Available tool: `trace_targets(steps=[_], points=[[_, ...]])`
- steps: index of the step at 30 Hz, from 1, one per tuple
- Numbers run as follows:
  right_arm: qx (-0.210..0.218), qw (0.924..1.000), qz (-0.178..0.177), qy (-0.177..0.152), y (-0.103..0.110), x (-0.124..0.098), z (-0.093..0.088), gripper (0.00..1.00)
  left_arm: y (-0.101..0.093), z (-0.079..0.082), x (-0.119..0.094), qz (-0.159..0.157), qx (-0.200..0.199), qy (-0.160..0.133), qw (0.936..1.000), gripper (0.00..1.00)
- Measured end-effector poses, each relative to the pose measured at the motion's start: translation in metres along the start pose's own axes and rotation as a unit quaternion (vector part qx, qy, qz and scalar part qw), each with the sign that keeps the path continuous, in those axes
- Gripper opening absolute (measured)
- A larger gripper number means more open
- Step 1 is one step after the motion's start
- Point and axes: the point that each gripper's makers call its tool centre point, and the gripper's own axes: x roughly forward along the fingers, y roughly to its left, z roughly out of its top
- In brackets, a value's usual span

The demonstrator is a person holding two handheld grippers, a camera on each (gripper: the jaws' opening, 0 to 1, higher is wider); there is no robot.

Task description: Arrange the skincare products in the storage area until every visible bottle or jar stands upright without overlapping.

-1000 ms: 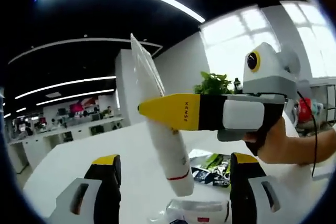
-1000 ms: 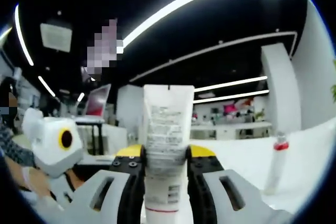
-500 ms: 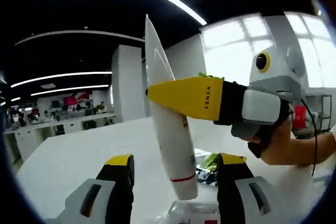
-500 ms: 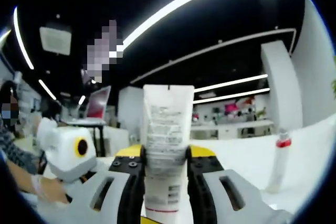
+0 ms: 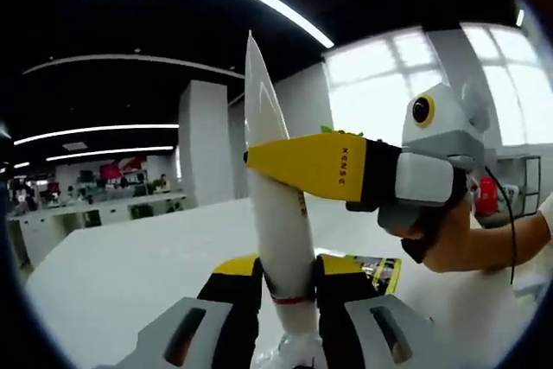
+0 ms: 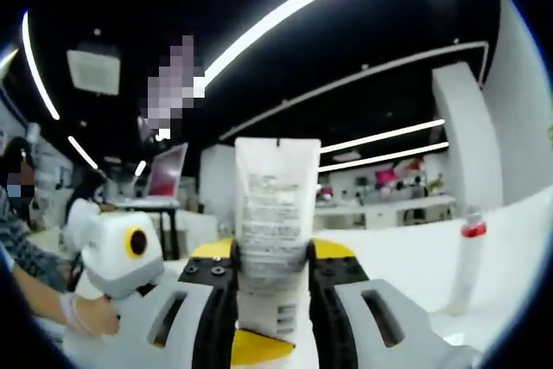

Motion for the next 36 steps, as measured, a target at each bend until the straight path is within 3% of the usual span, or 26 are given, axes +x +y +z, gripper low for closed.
trace_targets(steps=[5,7,12,16,17,19,27,30,36], points=[[0.001,1.0,0.003,-0.003,0.003,-0.002,0.0,0.3,0.003,-0.001,-0.003,0.011,0.021,0.013,0.9996,0.21],[0.014,0.9996,0.018,-0.017,0.006,0.0,0.001,0.31,0.007,0.0,-0.009,0.032,0.047,0.022,0.9981,0.2],[0.034,0.9986,0.038,-0.017,0.007,0.003,-0.001,0.31,0.015,-0.002,-0.01,0.052,0.064,0.029,0.9962,0.19],[0.061,0.9964,0.054,-0.023,0.009,0.004,-0.001,0.34,0.012,-0.003,-0.01,0.042,0.066,0.03,0.9965,0.19],[0.066,0.996,0.055,-0.025,0.008,0.004,-0.001,0.35,0.008,-0.004,-0.01,0.027,0.072,0.035,0.9964,0.19],[0.075,0.9953,0.057,-0.022,0.009,0.003,-0.001,0.36,0.005,-0.007,-0.01,0.038,0.1,0.042,0.9934,0.19],[0.087,0.9947,0.053,0.009,0.012,0.002,-0.007,0.33,0.008,-0.009,-0.012,0.036,0.11,0.055,0.9918,0.21],[0.082,0.9953,0.046,0.019,0.013,0.001,-0.01,0.32,0.007,-0.01,-0.011,0.03,0.11,0.054,0.992,0.22],[0.12,0.9917,0.034,0.033,0.002,-0.001,-0.013,0.3,0.001,-0.008,-0.011,0.022,0.115,0.033,0.9926,0.25]])
